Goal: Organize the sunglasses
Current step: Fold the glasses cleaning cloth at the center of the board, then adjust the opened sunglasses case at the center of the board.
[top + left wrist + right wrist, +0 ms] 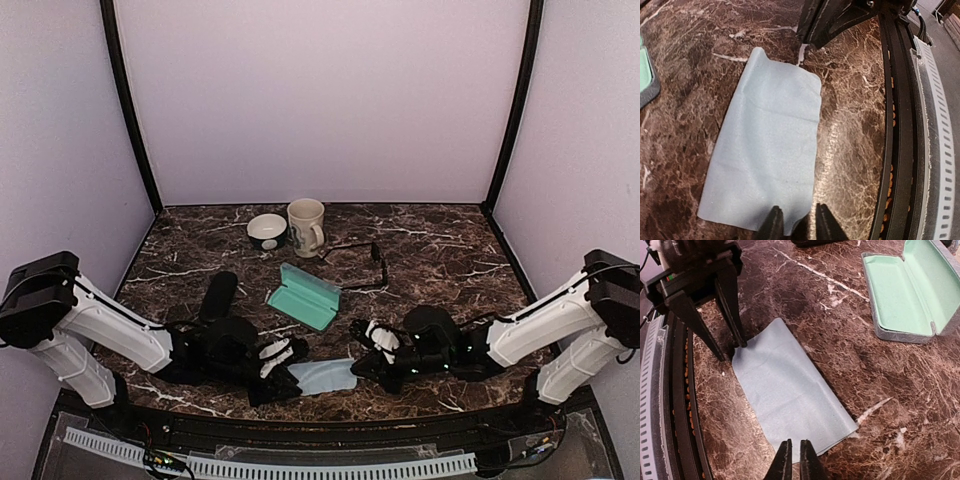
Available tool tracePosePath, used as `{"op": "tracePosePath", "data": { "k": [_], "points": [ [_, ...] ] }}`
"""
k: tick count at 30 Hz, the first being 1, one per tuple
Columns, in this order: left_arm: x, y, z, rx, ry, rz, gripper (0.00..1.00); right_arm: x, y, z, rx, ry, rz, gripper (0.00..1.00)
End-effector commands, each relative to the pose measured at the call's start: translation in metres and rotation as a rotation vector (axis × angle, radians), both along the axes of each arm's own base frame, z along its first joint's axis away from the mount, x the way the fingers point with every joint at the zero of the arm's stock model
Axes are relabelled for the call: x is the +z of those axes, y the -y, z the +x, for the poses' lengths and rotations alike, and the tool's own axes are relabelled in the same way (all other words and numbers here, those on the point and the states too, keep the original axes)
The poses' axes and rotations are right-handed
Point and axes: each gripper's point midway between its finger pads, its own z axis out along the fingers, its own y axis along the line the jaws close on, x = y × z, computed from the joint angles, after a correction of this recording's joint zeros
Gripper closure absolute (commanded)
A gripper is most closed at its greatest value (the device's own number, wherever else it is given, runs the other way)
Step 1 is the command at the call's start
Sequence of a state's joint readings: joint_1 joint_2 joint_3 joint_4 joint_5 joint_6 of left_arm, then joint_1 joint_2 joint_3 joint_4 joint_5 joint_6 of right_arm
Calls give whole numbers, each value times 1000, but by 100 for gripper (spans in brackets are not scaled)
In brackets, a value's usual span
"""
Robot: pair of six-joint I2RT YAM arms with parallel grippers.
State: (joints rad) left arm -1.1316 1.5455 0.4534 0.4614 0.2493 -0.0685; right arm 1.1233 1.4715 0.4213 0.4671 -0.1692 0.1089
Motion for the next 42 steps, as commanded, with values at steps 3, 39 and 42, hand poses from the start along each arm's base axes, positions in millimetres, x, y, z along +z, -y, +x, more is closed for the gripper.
{"op": "tracePosePath", "data": {
  "k": [3,39,42],
  "points": [
    [21,-2,11,61,50,-13,65,1,-5,28,-156,-45,-65,86],
    [10,-13,51,191,-136,-23,46,-40,-2,50,-135,-287,-165,78],
    [8,-12,52,188,-135,-18,47,-39,-2,53,-132,-290,-162,82]
  ]
}}
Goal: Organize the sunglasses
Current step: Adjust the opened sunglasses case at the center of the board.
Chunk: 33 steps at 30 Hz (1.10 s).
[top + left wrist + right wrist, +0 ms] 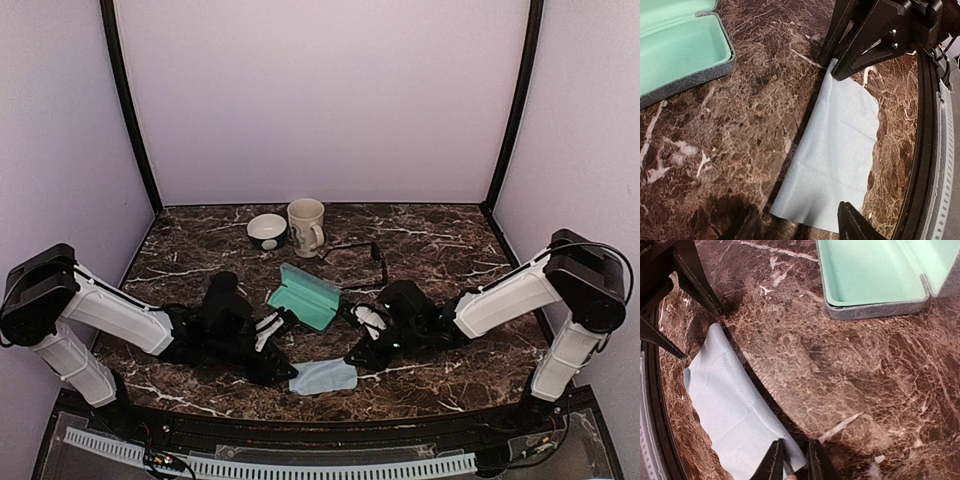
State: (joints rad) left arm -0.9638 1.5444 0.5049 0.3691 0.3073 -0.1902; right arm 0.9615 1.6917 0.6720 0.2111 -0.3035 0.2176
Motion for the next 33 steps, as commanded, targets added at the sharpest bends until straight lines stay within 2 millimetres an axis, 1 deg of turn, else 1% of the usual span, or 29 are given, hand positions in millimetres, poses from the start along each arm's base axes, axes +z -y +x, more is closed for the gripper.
{"op": "tracePosePath", "data": {
  "k": [1,9,15,22,26,28,29,33],
  "points": [
    [4,5,4,-17,12,-17,47,-8,4,4,4,-21,-27,83],
    [5,9,12,-4,24,-9,54,-4,1,9,17,-34,-17,89],
    [-1,12,14,-22,13,8,64,-5,1,13,11,-54,-27,91],
    [-6,11,12,-29,-2,22,67,-2,3,17,-8,-56,-22,88],
    [-9,9,11,-29,-11,35,71,-4,3,16,-9,-61,-22,84],
    [-9,8,12,-22,-10,38,70,-4,3,16,-13,-61,-22,80],
    [-8,8,13,-17,-5,37,68,-2,3,17,-16,-59,-18,78],
    [3,8,20,9,20,22,56,5,2,25,-59,-50,-9,68]
  ]
}}
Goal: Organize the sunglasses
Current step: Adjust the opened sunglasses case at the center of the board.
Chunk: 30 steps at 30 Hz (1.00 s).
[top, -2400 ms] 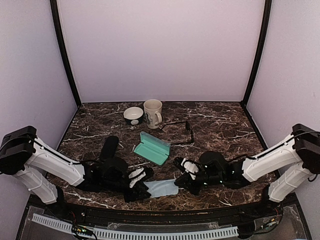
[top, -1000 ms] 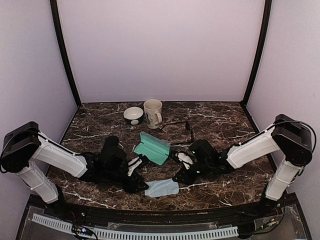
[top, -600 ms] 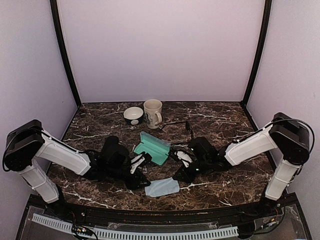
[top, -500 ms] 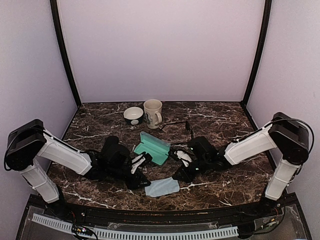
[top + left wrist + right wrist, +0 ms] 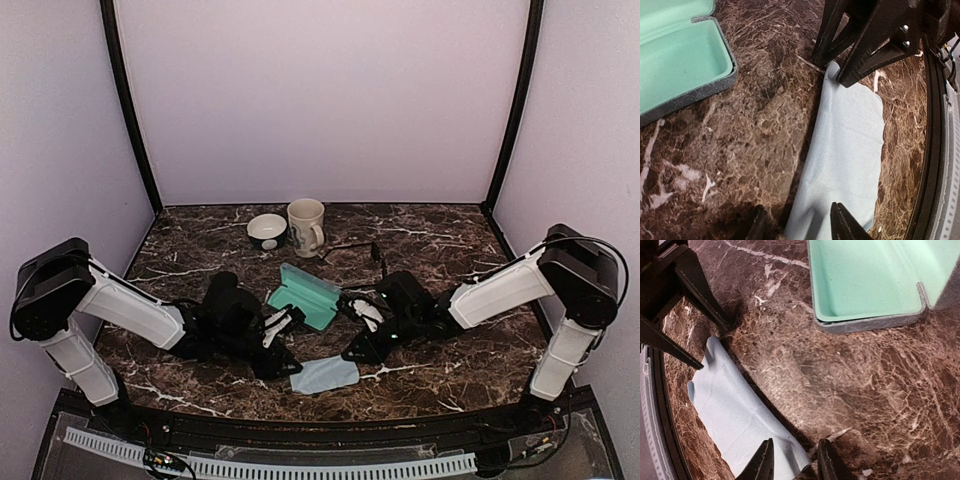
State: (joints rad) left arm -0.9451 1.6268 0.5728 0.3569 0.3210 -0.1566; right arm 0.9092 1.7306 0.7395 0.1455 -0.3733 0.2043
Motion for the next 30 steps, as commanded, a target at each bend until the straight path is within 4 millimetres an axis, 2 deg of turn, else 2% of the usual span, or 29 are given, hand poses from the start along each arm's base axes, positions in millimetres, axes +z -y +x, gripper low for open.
{"op": "tracePosePath", "data": {
  "k": [1,6,13,17,21,26,30],
  "points": [
    [15,-1,10,32,26,-9,53,7,3,15,-79,4,-6,66],
    [37,-5,36,129,57,-40,44,24,-1,36,-205,14,37,60],
    [59,-37,96,378,103,-48,33,38,-10,69,-398,-11,95,58],
    [53,-61,133,519,65,-22,32,39,-13,79,-456,-11,120,58],
    [45,-71,158,577,53,0,32,40,-14,80,-464,-19,131,57],
    [33,-59,169,547,36,14,33,43,-10,80,-479,-11,134,56],
    [22,-55,171,535,14,33,37,44,-6,79,-490,-3,131,56]
  ]
}}
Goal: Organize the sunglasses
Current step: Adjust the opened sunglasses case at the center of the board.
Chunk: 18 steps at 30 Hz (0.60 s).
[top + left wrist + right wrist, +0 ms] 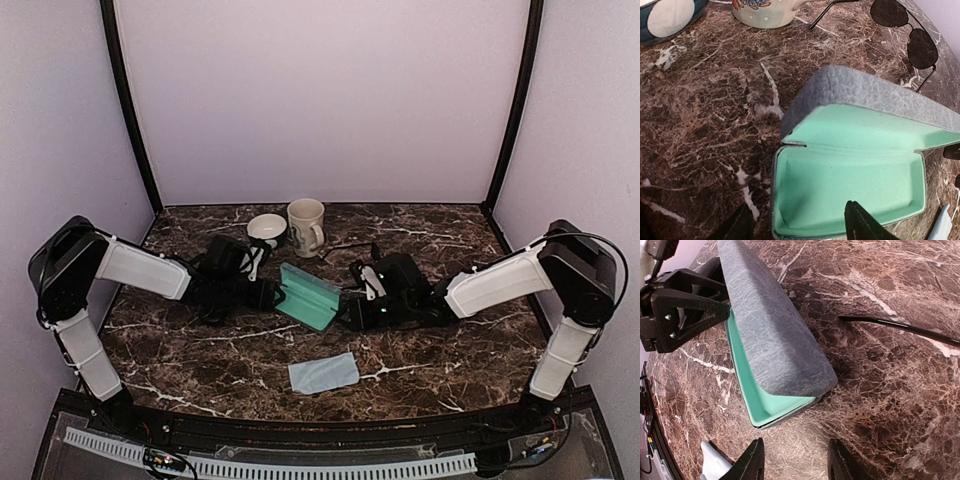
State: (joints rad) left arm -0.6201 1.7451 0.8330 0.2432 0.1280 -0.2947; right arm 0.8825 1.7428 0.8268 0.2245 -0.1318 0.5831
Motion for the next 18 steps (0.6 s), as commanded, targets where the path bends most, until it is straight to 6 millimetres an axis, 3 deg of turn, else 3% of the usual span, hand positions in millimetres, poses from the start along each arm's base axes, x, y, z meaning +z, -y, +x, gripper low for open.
{"op": "tracePosePath", "data": {
  "k": [1,18],
  "points": [
    [-3,8,1,-30,-18,-3,38,14,3,7,-39,37,32,56],
    [-3,11,-27,-80,-71,-86,46,7,10,7,-47,40,-7,56]
  ]
}}
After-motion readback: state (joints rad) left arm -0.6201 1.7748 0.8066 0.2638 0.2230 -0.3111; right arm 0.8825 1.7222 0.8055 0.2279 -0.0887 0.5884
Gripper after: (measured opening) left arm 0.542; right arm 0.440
